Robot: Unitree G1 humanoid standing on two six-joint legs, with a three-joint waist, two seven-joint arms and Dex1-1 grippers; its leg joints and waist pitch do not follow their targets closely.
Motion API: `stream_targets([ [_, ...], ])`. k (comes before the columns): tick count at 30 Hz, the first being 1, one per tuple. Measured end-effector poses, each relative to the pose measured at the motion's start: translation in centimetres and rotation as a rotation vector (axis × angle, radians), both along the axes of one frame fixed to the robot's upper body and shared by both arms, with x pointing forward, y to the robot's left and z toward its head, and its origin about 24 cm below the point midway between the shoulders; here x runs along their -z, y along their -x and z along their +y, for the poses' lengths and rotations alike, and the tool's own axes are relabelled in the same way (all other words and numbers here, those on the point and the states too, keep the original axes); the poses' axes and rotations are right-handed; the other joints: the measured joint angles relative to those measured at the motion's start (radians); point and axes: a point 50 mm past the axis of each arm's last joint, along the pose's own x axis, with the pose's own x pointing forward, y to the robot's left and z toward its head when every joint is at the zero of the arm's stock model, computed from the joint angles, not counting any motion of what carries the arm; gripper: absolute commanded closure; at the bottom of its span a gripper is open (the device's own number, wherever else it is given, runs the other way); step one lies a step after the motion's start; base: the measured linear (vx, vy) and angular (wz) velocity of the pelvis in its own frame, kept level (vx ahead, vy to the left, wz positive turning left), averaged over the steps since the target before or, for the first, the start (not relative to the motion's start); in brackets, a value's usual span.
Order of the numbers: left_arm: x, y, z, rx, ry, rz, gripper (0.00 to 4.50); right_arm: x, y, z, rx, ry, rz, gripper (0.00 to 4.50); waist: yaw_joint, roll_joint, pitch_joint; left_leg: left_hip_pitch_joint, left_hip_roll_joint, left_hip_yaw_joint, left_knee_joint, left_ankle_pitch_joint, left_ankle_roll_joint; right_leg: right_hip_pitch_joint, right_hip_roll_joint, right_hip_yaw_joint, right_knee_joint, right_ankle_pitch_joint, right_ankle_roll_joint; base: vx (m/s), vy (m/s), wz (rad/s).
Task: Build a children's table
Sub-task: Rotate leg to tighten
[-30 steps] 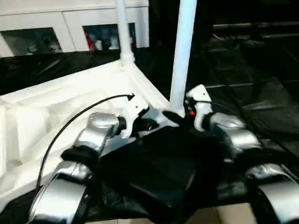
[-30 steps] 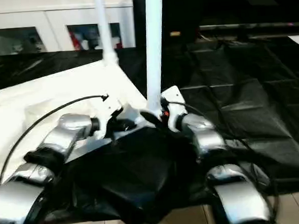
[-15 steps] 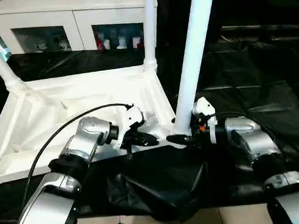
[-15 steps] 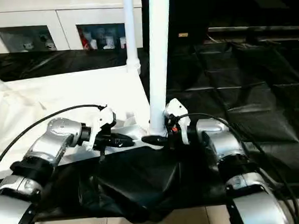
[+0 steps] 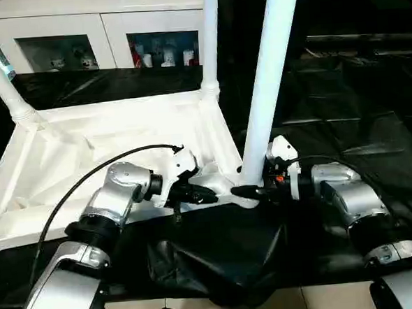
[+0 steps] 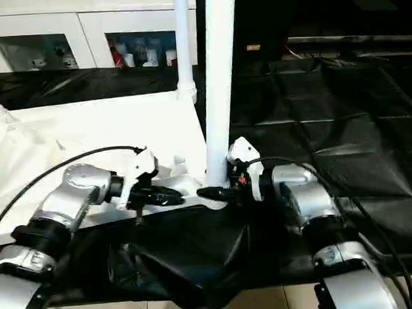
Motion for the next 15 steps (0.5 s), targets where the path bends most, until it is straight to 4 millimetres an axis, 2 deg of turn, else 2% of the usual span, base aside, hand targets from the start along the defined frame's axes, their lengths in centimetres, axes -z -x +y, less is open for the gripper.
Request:
stream_targets([
  [4,0.0,-1.1,-1.7,-0.135,-0.005,-0.034,4.5,0.3,-1.5,0.8,0.273,-0.014,-0.018,1.8,-0.015,0.0,0.0,0.001,0.0,0.0,0.0,0.0,0.0,0.0,0.0,0.0,0.0,0.0,0.0,0.0,0.0,0.0],
  [8,-0.1,-1.9,-3.9,-0.252,0.0,-0.043,4.5,0.2,-2.7,1.5,0.526,-0.028,-0.028,1.8,-0.017,0.0,0.0,0.0,0.0,0.0,-0.001,0.0,0.0,0.0,0.0,0.0,-0.001,0.0,0.001,0.0,0.0,0.0],
  [13,-0.2,-2.1,-4.4,-0.293,0.002,-0.046,4.5,0.0,-3.2,2.3,0.609,-0.034,-0.023,1.8,-0.016,0.001,-0.001,0.0,0.0,0.0,-0.002,0.0,0.0,0.0,0.0,0.0,-0.002,-0.001,0.003,0.0,0.0,0.0],
  [15,-0.2,-2.1,-4.3,-0.288,0.005,-0.041,4.5,0.0,-3.2,2.3,0.591,-0.047,-0.021,1.24,-0.016,0.001,-0.001,0.0,0.0,0.0,-0.002,0.0,0.0,0.0,0.0,0.0,-0.002,-0.001,0.003,0.0,0.0,0.0],
])
